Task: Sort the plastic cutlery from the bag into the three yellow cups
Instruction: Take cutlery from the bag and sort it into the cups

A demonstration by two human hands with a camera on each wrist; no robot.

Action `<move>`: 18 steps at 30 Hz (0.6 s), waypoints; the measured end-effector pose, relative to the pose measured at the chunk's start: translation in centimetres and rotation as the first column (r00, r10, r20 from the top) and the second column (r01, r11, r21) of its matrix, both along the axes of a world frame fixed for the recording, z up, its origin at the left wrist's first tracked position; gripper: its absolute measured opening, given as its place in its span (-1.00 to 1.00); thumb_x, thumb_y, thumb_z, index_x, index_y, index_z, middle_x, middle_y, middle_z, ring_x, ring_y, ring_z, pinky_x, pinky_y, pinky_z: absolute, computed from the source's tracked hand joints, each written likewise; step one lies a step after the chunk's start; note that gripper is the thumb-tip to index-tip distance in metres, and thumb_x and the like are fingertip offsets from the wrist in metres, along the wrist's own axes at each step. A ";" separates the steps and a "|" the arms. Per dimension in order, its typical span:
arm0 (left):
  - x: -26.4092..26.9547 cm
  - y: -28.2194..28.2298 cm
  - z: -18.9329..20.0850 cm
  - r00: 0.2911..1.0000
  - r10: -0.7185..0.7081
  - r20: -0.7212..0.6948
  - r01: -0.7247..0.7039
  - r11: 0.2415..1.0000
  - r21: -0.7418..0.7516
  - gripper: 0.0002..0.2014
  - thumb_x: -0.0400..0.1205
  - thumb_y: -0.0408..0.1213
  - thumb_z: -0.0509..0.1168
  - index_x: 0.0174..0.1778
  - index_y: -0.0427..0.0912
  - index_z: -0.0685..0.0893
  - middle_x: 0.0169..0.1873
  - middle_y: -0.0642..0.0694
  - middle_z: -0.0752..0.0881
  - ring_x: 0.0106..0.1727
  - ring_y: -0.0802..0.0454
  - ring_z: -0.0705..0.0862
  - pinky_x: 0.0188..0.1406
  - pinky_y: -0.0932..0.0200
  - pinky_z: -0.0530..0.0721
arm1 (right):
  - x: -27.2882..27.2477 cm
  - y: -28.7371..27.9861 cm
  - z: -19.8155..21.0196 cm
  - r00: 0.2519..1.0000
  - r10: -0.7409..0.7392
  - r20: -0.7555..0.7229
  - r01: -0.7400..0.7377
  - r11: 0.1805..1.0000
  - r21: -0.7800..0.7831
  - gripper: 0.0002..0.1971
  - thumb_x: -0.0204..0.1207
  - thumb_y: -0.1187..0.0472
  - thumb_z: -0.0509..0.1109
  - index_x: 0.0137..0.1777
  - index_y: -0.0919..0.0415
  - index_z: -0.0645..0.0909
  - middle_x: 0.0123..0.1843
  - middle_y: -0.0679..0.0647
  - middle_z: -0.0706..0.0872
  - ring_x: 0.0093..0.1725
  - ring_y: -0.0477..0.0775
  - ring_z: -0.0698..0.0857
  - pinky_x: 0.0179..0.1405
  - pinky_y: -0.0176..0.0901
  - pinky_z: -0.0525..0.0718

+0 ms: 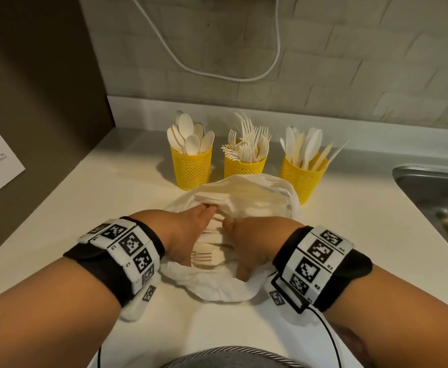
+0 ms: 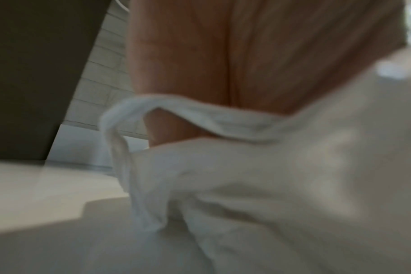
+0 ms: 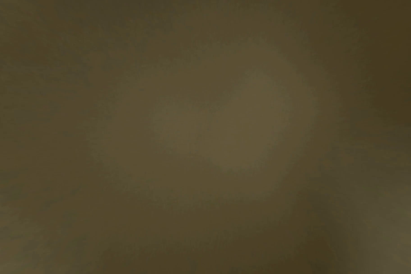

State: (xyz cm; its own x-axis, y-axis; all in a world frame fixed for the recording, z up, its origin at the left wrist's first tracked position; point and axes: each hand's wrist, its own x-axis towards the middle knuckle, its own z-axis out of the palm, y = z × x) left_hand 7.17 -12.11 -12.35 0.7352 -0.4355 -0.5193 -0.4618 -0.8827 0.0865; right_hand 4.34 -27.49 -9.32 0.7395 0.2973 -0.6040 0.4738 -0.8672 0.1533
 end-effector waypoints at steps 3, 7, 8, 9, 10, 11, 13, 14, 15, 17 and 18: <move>0.1 0.2 -0.1 1.000 0.003 0.009 -0.003 0.999 -0.047 0.30 0.42 -0.23 0.58 0.68 -0.07 -0.44 0.72 -0.01 -0.27 0.73 -0.04 0.05 0.64 0.01 0.26 | 0.1 -0.1 -0.2 0.999 -0.034 0.026 0.030 0.991 0.129 -0.51 0.56 0.09 0.47 0.41 0.31 0.53 0.25 0.17 0.69 0.13 0.18 0.65 0.02 -0.11 0.50; 0.7 1.1 -0.4 0.997 0.063 0.040 -0.056 0.987 -0.151 0.23 0.39 -0.23 0.55 0.68 0.06 -0.31 0.68 -0.13 0.13 0.45 -0.16 0.51 0.41 -0.03 0.56 | 0.4 -1.4 0.0 0.990 -0.094 0.109 0.060 0.958 0.282 -0.65 0.59 0.15 0.40 0.34 0.23 0.63 0.19 0.15 0.71 0.19 0.19 0.67 0.08 -0.12 0.53; 0.8 1.4 -0.4 0.995 0.086 0.049 -0.074 0.976 -0.204 0.19 0.37 -0.19 0.56 0.65 0.12 -0.26 0.60 -0.16 0.29 0.33 -0.15 0.60 0.33 -0.06 0.62 | 0.6 -1.9 0.2 0.986 -0.133 0.100 0.093 0.938 0.333 -0.66 0.57 0.17 0.41 0.33 0.20 0.63 0.20 0.14 0.72 0.21 0.20 0.68 0.08 -0.11 0.54; 0.9 1.7 -0.3 0.993 0.104 0.052 -0.086 0.960 -0.265 0.19 0.34 -0.12 0.58 0.63 0.15 -0.22 0.54 -0.12 0.37 0.28 -0.11 0.61 0.32 -0.05 0.63 | 0.8 -2.4 0.5 0.983 -0.161 0.083 0.120 0.922 0.368 -0.66 0.53 0.19 0.42 0.31 0.18 0.64 0.17 0.13 0.73 0.20 0.20 0.68 0.06 -0.10 0.57; 1.0 1.9 -0.2 0.991 0.124 0.043 -0.103 0.937 -0.334 0.23 0.29 -0.06 0.62 0.63 0.13 -0.20 0.53 -0.05 0.36 0.34 -0.05 0.56 0.38 -0.02 0.58 | 1.2 -2.8 0.5 0.981 -0.184 0.061 0.147 0.911 0.384 -0.64 0.49 0.20 0.45 0.30 0.15 0.63 0.16 0.10 0.74 0.18 0.18 0.69 0.05 -0.09 0.61; 1.1 2.1 -0.1 0.989 0.146 0.026 -0.123 0.905 -0.406 0.29 0.24 -0.03 0.66 0.65 0.07 -0.18 0.54 0.01 0.31 0.43 0.00 0.49 0.46 0.03 0.51 | 1.4 -3.2 0.8 0.980 -0.195 0.034 0.167 0.907 0.387 -0.60 0.45 0.20 0.48 0.30 0.12 0.61 0.16 0.07 0.73 0.18 0.16 0.68 0.05 -0.09 0.62; 1.5 2.3 -0.1 0.982 0.191 -0.006 -0.164 0.827 -0.537 0.33 0.17 -0.04 0.72 0.65 -0.03 -0.12 0.56 0.03 0.29 0.53 0.08 0.40 0.54 0.09 0.42 | 1.6 -3.8 1.3 0.978 -0.207 -0.018 0.198 0.903 0.380 -0.54 0.41 0.18 0.50 0.32 0.07 0.56 0.20 0.03 0.70 0.20 0.11 0.65 0.04 -0.12 0.59; 1.6 2.4 0.0 0.978 0.207 -0.017 -0.179 0.799 -0.574 0.31 0.17 -0.06 0.73 0.63 -0.03 -0.09 0.55 0.00 0.31 0.54 0.10 0.40 0.54 0.10 0.42 | 1.7 -4.1 1.5 0.977 -0.211 -0.034 0.208 0.896 0.392 -0.54 0.42 0.16 0.50 0.33 0.05 0.54 0.23 0.03 0.69 0.22 0.10 0.64 0.07 -0.12 0.59; 1.7 2.5 -0.1 0.977 0.214 -0.019 -0.183 0.786 -0.590 0.30 0.17 -0.07 0.74 0.63 -0.03 -0.08 0.55 -0.01 0.32 0.54 0.10 0.40 0.54 0.11 0.41 | 1.7 -4.4 1.6 0.975 -0.218 -0.046 0.218 0.887 0.407 -0.55 0.43 0.15 0.49 0.32 0.03 0.53 0.25 0.01 0.68 0.24 0.09 0.63 0.12 -0.10 0.59; 1.9 2.7 0.0 0.976 0.219 -0.013 -0.186 0.795 -0.578 0.30 0.17 -0.08 0.74 0.63 -0.02 -0.09 0.55 0.01 0.32 0.52 0.10 0.40 0.53 0.16 0.39 | 1.8 -4.7 1.8 0.969 -0.238 -0.059 0.239 0.862 0.448 -0.57 0.43 0.13 0.48 0.31 -0.02 0.53 0.26 -0.03 0.68 0.26 0.07 0.63 0.21 -0.06 0.59; 1.9 2.8 0.1 0.975 0.222 -0.008 -0.188 0.803 -0.566 0.30 0.17 -0.06 0.74 0.63 -0.01 -0.09 0.54 0.03 0.31 0.50 0.09 0.41 0.50 0.17 0.40 | 1.9 -4.9 1.8 0.965 -0.254 -0.066 0.254 0.843 0.473 -0.56 0.42 0.13 0.49 0.30 -0.04 0.54 0.25 -0.05 0.70 0.26 0.06 0.64 0.26 -0.03 0.59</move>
